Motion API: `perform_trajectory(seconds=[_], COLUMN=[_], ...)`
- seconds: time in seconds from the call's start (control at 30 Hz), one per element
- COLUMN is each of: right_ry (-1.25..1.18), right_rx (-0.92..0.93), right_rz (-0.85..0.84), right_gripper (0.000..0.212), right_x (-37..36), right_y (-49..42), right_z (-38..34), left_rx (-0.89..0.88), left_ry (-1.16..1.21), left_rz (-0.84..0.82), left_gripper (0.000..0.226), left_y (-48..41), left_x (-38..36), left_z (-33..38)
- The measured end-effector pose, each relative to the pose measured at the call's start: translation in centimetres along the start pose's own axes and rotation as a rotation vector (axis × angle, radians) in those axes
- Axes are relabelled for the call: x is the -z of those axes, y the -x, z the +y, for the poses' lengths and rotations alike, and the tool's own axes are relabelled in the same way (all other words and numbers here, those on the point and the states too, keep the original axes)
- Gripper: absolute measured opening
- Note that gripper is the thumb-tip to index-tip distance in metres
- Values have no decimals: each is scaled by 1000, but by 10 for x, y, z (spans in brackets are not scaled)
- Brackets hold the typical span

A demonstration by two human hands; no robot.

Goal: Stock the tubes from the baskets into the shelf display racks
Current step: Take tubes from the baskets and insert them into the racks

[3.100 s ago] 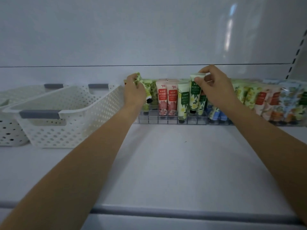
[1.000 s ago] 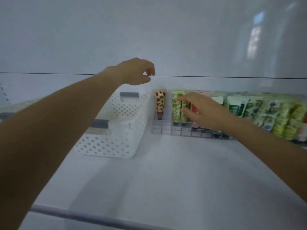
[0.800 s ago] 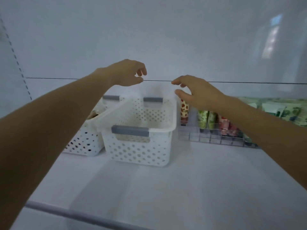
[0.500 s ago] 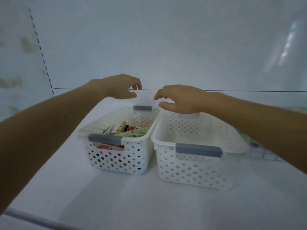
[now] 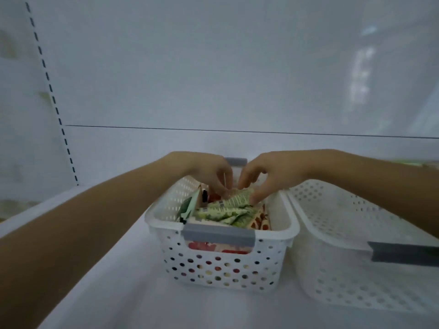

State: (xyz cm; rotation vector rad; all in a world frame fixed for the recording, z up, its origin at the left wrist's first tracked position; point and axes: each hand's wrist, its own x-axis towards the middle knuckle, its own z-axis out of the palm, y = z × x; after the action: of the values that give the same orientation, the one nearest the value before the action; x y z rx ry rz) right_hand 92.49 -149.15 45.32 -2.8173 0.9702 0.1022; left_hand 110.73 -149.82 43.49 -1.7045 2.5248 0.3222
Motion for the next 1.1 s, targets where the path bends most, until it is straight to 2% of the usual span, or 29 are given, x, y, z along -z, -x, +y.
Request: perform_trajectory(seconds=[0.13,0.23,0.37,0.57,0.67,0.73,0.8,0.87,1.03,1.1], right_ry=[-48,-40,-32,-88,-159,-231,-382,-608,-1057,-1187], right_rx=[-10,-43,-74,-81,-58,-43,-34,-25,18,27], right_rz=[-174,-249,-295,-284,-217,-126,2,116,224,324], right_gripper=[27,38,44,27,14,14,17,15,14,20], right_x=[-2,-5,-11,-11,-9,-4,1,4,15,22], right_y=[-12,-18,-24,-22,-18,-13,-8,-3,21,36], right_z=[-7,-13,-13,-14,-14,-13,-9,-2,16,25], left_rx=[-12,-35,-82,-78,-72,-87,-92,-69,2,9], left_ry=[18,-9,-9,127,203,321,505,619,521,526], left_rz=[-89,-104,-109,2,148,228,289,320,445,506], left_gripper=[24,27,27,29,34,25,14,18,34,37], left_y=[-10,-13,-14,-11,-9,-4,3,8,19,18], left_x=[-9,-11,-12,-8,-7,-5,-1,5,28,39], left_z=[-2,-2,-1,-2,-3,0,2,3,18,31])
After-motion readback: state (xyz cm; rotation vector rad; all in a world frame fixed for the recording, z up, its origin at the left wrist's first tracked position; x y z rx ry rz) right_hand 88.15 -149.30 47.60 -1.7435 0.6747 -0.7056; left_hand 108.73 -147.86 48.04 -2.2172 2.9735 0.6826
